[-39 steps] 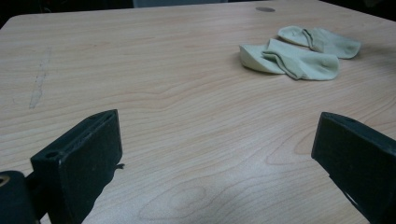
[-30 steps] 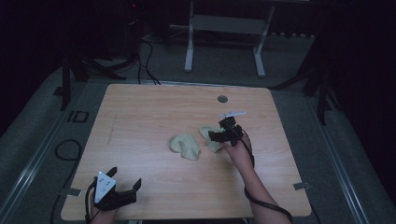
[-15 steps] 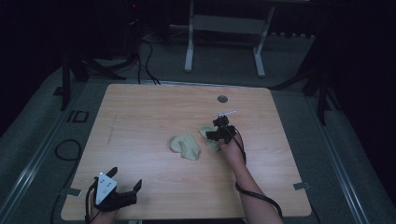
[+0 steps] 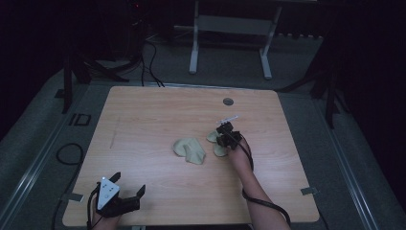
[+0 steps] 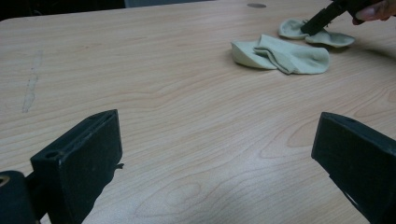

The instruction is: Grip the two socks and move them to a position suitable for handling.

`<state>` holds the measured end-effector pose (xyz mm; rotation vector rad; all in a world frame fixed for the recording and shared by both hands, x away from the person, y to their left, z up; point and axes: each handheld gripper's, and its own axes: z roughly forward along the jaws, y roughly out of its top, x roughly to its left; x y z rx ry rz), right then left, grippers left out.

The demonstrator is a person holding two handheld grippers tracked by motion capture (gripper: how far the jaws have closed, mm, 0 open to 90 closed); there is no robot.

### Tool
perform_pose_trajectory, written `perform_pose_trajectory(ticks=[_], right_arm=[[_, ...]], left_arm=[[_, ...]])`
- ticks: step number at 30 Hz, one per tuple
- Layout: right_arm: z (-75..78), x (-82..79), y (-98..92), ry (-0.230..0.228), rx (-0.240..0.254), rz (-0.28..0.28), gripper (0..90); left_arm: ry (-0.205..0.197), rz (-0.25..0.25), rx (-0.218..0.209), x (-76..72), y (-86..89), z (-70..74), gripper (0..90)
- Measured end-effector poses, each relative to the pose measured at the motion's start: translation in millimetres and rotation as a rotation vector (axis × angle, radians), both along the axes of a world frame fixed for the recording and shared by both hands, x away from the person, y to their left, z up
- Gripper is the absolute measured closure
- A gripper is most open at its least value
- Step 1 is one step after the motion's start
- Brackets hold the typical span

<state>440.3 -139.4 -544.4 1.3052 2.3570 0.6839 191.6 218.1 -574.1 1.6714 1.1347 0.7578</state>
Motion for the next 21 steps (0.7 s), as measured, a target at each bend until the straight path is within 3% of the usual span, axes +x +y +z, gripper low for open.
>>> perform_pose_trajectory(ticks=[8, 12, 15, 16, 20, 21], right_arm=[[16.2, -9.8, -3.6, -0.004, -0.012, 0.022, 79.6], [33.2, -24.0, -10.5, -0.028, 0.02, 0.043, 79.6], [35.6, -26.5, -11.5, -0.032, 0.026, 0.047, 79.6], [48.6, -39.8, -15.9, -0.05, 0.045, 0.074, 79.6], [60.0, -52.9, -21.4, -0.064, 0.056, 0.093, 79.6], [65.8, -62.7, -25.4, -0.07, 0.06, 0.108, 79.6]], left_arm=[[0.0, 0.003, 0.001, -0.4, -0.2, 0.2, 1.6], [0.002, 0.0, 0.007, 0.3, -1.1, -0.2, 1.6], [0.0, 0.001, 0.007, 0.1, -1.5, 0.0, 1.6], [0.001, 0.0, 0.006, 0.1, -1.6, 0.0, 1.6], [0.002, 0.002, 0.003, -0.1, -1.1, 0.1, 1.6], [-0.001, -0.002, -0.003, -0.4, -0.6, 0.3, 1.6]])
